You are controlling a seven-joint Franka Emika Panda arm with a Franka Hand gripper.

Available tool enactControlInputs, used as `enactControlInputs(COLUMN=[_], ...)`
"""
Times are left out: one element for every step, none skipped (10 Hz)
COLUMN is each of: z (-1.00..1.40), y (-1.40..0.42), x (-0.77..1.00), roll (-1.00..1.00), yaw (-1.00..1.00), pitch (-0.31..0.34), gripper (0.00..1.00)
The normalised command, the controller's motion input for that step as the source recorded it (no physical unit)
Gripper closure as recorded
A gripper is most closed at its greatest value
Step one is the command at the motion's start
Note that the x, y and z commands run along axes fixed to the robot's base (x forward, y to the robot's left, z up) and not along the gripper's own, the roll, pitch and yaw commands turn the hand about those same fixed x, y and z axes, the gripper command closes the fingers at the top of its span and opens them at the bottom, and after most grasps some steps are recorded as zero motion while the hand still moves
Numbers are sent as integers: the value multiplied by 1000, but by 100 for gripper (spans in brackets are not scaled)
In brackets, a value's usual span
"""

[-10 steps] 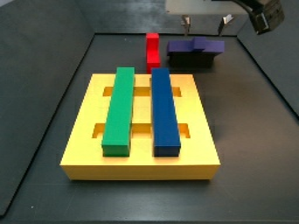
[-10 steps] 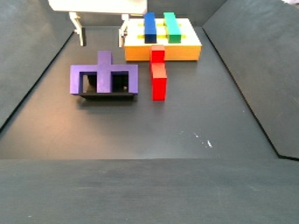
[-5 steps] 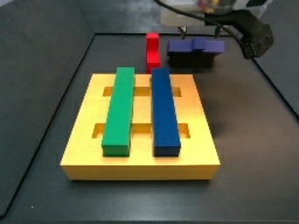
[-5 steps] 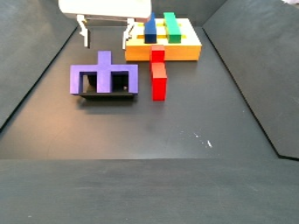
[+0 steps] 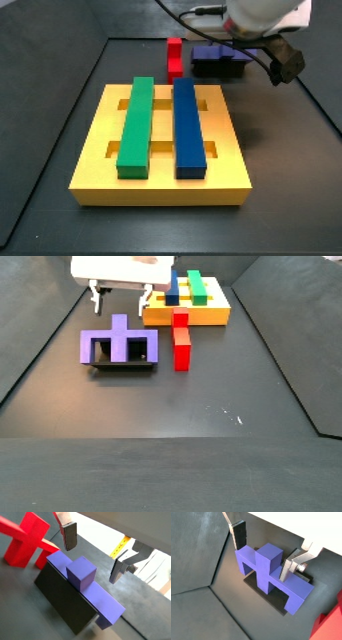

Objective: Pick up the purple object. Move up. Place the purple object on the fixture. Regrasp the purple object. Move to above the board. Insert the purple object.
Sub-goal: Regrasp the purple object.

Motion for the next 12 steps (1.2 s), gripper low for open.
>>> enactControlInputs(z=[-186, -80, -103, -237, -329, -231, -80, -86, -171, -143, -49, 0], y=[-120, -31, 0, 20, 69, 131, 100, 46, 40, 0, 0, 0], x=[97, 0, 0, 0, 0, 9, 74, 106, 129, 26, 0, 0], roll=[431, 200, 0, 0, -6, -163, -183, -166, -129, -31, 0, 34], yaw=[71, 3, 0, 0, 0, 0, 91, 100, 174, 34, 0, -11], pitch=[0, 0, 0, 0, 0, 0, 0, 0, 0, 0, 17, 26], gripper=[0, 0, 0, 0, 0, 0, 0, 0, 0, 0, 0, 0])
